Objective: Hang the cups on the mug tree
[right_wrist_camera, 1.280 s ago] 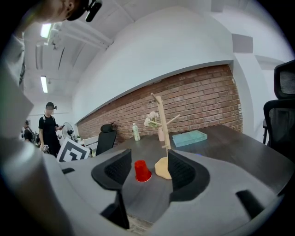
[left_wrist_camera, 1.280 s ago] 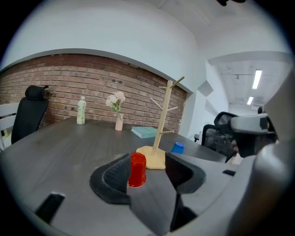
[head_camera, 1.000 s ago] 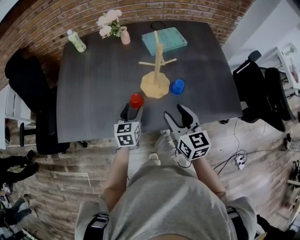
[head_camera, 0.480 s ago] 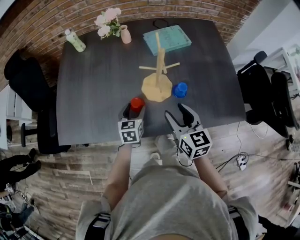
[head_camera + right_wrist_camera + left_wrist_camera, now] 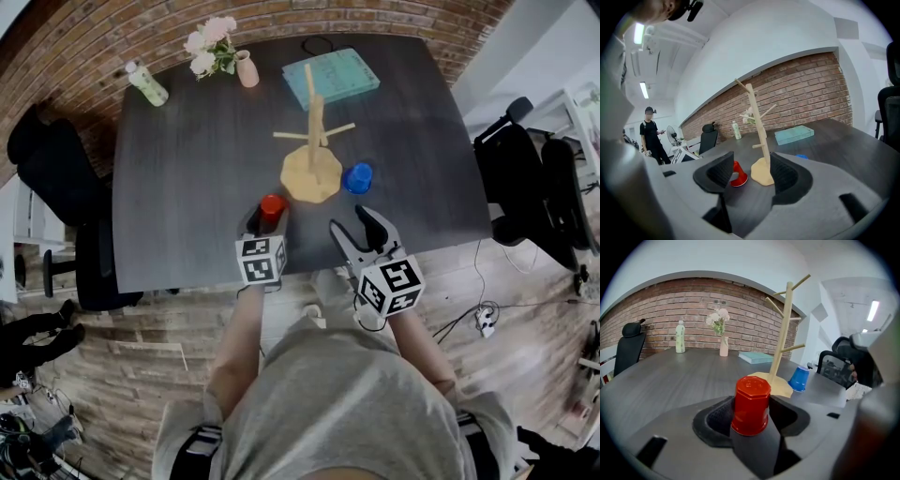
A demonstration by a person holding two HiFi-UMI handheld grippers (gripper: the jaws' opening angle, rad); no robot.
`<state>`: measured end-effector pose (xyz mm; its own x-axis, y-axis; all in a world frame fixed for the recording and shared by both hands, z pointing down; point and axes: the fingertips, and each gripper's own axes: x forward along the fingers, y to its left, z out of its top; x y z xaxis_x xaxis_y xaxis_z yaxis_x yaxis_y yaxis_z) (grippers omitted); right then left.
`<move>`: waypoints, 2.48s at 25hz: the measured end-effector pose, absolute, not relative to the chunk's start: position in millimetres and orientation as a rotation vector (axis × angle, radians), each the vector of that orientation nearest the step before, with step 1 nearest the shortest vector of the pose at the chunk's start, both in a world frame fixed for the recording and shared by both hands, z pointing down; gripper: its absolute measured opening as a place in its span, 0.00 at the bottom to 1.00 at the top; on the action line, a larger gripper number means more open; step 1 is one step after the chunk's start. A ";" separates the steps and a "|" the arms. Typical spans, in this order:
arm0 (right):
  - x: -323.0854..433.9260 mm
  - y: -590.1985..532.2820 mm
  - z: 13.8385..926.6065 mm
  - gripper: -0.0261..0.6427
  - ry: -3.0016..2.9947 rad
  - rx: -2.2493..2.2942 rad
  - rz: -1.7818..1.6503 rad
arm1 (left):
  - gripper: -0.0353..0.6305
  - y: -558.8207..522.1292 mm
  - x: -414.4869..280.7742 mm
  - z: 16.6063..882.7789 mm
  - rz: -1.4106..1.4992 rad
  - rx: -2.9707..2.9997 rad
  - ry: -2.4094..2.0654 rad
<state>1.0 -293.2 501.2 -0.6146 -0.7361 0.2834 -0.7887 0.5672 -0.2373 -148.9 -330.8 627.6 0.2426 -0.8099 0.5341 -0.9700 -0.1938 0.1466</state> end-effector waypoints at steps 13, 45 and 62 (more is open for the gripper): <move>-0.7 -279.5 485.3 0.39 -2.670 1.313 0.479 | 0.39 -326.7 -153.1 564.7 0.322 2.142 -1.658; -1.5 -247.9 457.9 0.39 -2.704 1.346 0.397 | 0.39 -344.8 -151.1 401.1 0.074 2.380 -1.720; 12.7 -254.2 463.2 0.39 -2.674 1.373 0.411 | 0.39 -382.4 -134.8 387.8 0.060 2.432 -1.692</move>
